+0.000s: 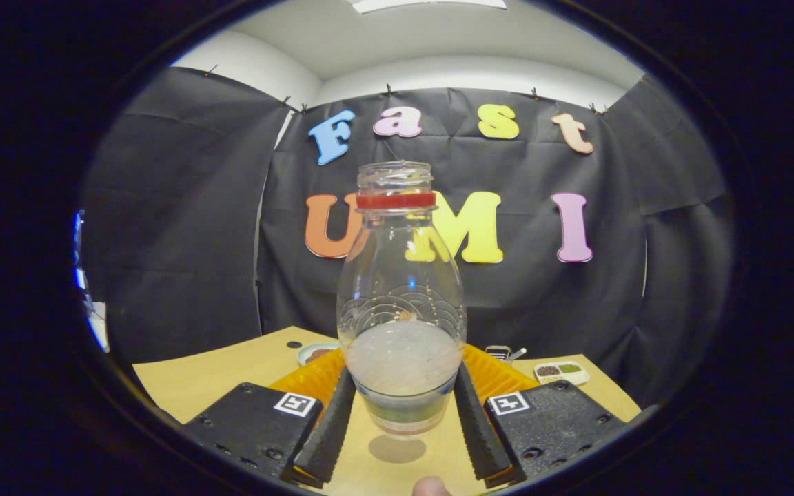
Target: Take the bottle from table, then pour the juice into the cup, finally place the bottle on the coaster
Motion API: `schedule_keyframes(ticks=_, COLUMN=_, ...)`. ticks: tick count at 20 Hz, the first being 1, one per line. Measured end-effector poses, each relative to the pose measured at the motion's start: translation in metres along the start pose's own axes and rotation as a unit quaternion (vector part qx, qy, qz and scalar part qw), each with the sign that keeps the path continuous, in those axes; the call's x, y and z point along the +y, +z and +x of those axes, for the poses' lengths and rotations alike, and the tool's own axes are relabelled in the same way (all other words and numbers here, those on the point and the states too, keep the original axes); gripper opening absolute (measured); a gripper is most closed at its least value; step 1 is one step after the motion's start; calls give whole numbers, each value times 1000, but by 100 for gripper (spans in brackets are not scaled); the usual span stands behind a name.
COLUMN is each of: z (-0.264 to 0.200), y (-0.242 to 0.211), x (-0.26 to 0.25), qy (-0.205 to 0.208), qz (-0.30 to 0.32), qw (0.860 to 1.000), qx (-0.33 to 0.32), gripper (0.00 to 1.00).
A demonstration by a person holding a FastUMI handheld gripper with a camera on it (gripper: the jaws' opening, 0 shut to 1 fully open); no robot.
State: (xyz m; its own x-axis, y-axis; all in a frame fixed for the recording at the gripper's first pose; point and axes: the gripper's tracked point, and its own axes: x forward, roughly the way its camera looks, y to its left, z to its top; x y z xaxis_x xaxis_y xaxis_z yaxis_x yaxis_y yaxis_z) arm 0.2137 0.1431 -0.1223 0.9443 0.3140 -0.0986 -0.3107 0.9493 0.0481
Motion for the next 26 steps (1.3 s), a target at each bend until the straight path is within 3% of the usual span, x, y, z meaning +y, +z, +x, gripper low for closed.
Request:
schedule_keyframes(ticks=21, z=87, y=-186, x=3, qy=-19, qz=7, qw=994, qx=109, gripper=78)
schedule_keyframes(ticks=26, z=87, y=-192, x=3, qy=-23, qz=7, qw=994, qx=110, gripper=80)
